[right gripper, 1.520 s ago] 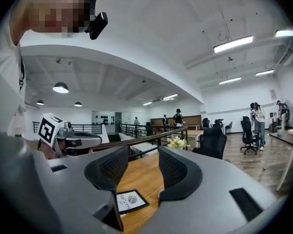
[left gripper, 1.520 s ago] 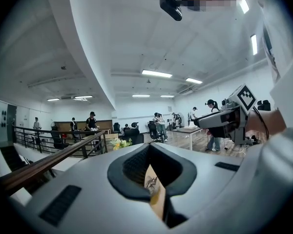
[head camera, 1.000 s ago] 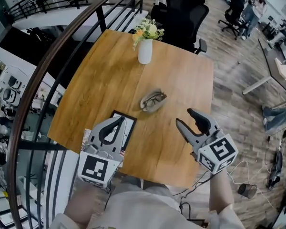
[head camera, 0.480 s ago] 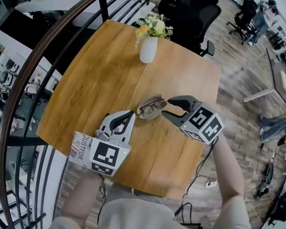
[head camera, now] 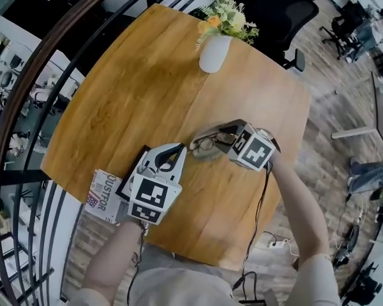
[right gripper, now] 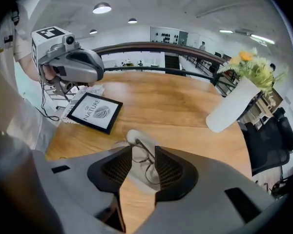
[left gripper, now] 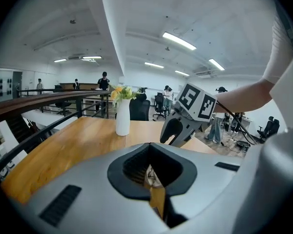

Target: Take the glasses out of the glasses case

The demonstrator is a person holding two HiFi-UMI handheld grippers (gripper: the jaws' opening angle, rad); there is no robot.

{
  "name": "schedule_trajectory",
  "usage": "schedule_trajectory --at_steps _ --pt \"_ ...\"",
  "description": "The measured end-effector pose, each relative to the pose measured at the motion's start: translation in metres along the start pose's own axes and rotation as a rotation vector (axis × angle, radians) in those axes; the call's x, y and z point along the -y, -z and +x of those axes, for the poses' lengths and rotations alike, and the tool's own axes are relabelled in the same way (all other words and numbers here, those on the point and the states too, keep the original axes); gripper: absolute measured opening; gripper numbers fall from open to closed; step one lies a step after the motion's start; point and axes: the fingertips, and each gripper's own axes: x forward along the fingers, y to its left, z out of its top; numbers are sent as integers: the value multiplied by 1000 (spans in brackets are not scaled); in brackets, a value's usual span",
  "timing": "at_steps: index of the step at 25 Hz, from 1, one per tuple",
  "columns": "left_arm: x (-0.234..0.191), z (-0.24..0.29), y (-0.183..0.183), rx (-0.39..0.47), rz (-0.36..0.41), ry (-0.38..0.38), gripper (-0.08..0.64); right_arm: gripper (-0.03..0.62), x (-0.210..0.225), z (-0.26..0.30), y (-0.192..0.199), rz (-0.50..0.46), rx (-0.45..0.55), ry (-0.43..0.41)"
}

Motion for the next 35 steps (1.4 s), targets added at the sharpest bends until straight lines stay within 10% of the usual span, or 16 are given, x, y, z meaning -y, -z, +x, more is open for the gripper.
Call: schedule_trajectory --at_steps 13,35 --pt "-9 32 67 -70 -179 21 15 169 28 85 44 -47 -160 -8" --pt "-2 20 88 -97 -246 35 15 88 29 101 52 -552 -417 22"
